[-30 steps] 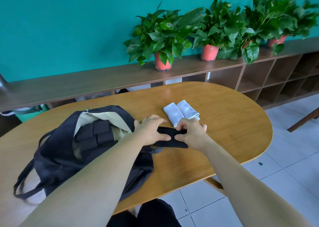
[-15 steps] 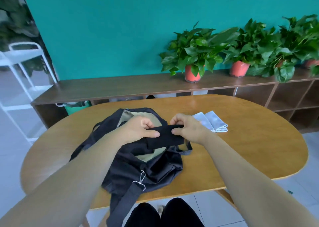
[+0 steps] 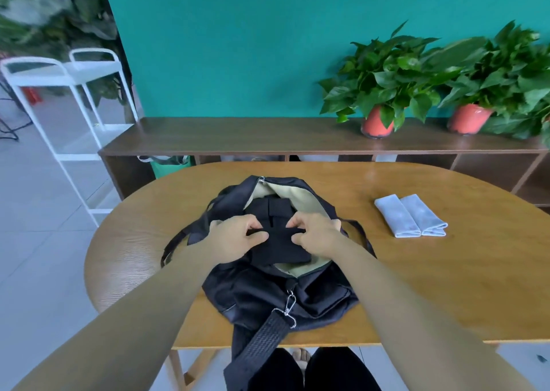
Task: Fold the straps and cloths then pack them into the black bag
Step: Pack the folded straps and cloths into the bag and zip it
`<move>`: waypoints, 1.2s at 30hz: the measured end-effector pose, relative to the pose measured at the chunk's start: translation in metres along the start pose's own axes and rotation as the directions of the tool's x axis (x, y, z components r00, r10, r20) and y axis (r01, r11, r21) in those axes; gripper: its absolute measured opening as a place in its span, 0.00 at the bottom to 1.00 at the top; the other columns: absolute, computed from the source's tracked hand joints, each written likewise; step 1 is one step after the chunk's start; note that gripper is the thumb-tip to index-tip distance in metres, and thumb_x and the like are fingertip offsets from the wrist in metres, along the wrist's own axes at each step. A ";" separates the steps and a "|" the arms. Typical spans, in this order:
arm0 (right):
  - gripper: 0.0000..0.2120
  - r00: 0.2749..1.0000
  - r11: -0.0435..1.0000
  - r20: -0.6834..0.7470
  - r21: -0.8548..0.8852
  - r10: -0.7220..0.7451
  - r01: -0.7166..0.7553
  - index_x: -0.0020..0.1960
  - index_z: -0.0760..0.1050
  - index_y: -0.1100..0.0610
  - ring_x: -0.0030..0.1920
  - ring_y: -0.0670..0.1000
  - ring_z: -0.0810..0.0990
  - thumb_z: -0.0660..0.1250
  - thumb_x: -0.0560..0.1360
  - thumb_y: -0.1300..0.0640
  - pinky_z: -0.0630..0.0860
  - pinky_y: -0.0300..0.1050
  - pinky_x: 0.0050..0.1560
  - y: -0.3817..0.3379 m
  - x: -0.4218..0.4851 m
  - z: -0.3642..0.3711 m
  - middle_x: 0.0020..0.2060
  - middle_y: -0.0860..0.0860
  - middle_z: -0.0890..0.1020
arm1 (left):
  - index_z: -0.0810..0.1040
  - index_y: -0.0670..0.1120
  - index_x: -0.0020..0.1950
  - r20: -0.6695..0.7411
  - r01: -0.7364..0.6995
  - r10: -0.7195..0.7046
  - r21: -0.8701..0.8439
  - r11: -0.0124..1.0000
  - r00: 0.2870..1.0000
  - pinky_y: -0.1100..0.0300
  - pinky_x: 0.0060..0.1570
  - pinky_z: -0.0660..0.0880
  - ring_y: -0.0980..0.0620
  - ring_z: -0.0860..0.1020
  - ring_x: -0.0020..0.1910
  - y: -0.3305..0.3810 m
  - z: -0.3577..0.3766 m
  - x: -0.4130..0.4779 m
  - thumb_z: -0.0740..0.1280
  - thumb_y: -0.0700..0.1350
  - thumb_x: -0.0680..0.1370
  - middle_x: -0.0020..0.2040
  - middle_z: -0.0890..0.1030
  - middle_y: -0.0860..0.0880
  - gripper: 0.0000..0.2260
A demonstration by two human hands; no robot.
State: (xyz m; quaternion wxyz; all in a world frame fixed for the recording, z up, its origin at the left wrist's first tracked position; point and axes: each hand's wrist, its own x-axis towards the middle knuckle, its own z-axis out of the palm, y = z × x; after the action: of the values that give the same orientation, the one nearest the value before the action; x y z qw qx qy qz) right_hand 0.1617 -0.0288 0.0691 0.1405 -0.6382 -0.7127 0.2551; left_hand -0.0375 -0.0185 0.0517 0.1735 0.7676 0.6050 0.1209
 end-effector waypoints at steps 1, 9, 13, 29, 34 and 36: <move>0.12 1.000 1.000 0.015 -0.013 0.016 -0.015 0.57 0.74 0.45 0.58 0.46 0.70 0.64 0.76 0.57 0.55 0.48 0.63 0.002 0.002 0.000 0.58 0.43 0.77 | 0.71 0.57 0.50 0.026 -0.001 0.000 0.023 1.000 1.000 0.51 0.57 0.62 0.56 0.74 0.49 0.000 0.003 0.001 0.58 0.60 0.79 0.45 0.77 0.59 0.09; 0.08 0.992 0.988 0.120 -0.152 0.043 -0.024 0.49 0.71 0.43 0.59 0.50 0.68 0.63 0.76 0.57 0.53 0.50 0.64 0.015 0.008 0.011 0.52 0.45 0.77 | 0.69 0.54 0.53 0.183 -0.013 0.010 0.016 1.000 0.983 0.53 0.55 0.56 0.57 0.75 0.49 -0.007 0.005 -0.008 0.59 0.67 0.75 0.41 0.78 0.58 0.18; 0.08 0.996 0.965 0.086 -0.260 0.006 0.016 0.52 0.71 0.42 0.58 0.54 0.65 0.63 0.75 0.54 0.56 0.47 0.57 0.019 0.008 0.020 0.53 0.48 0.74 | 0.71 0.55 0.49 0.265 -0.049 0.058 -0.040 0.998 0.962 0.54 0.54 0.53 0.63 0.76 0.51 -0.012 0.006 -0.022 0.70 0.62 0.71 0.45 0.82 0.61 0.15; 0.13 0.948 0.975 0.269 -0.094 -0.169 0.201 0.56 0.81 0.45 0.59 0.43 0.70 0.66 0.76 0.58 0.64 0.48 0.65 0.013 0.003 0.036 0.39 0.33 0.70 | 0.77 0.61 0.38 0.240 -0.049 0.045 0.012 0.999 0.970 0.57 0.57 0.53 0.54 0.72 0.59 -0.021 0.008 -0.030 0.72 0.50 0.72 0.52 0.77 0.62 0.07; 0.13 0.949 0.968 0.281 -0.161 -0.144 0.194 0.55 0.81 0.42 0.65 0.47 0.67 0.67 0.76 0.57 0.61 0.52 0.66 0.012 0.005 0.041 0.48 0.37 0.73 | 0.78 0.62 0.36 0.375 -0.034 0.046 -0.040 0.999 0.926 0.51 0.66 0.53 0.52 0.70 0.61 -0.024 -0.010 -0.036 0.74 0.49 0.71 0.53 0.76 0.64 0.08; 0.15 0.950 0.961 0.282 -0.199 -0.134 0.194 0.54 0.80 0.38 0.65 0.49 0.65 0.66 0.75 0.57 0.59 0.51 0.63 0.012 0.006 0.045 0.53 0.41 0.75 | 0.78 0.62 0.35 0.403 -0.028 0.038 -0.029 0.999 0.914 0.49 0.68 0.54 0.51 0.69 0.62 -0.024 -0.010 -0.038 0.74 0.50 0.69 0.53 0.76 0.64 0.08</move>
State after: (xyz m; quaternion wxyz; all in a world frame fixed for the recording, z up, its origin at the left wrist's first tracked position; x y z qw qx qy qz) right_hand 0.1472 -0.0303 0.0248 -0.0083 -0.5481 -0.8000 0.2438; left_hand -0.0718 -0.0490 0.0515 0.3013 0.7841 0.5417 -0.0303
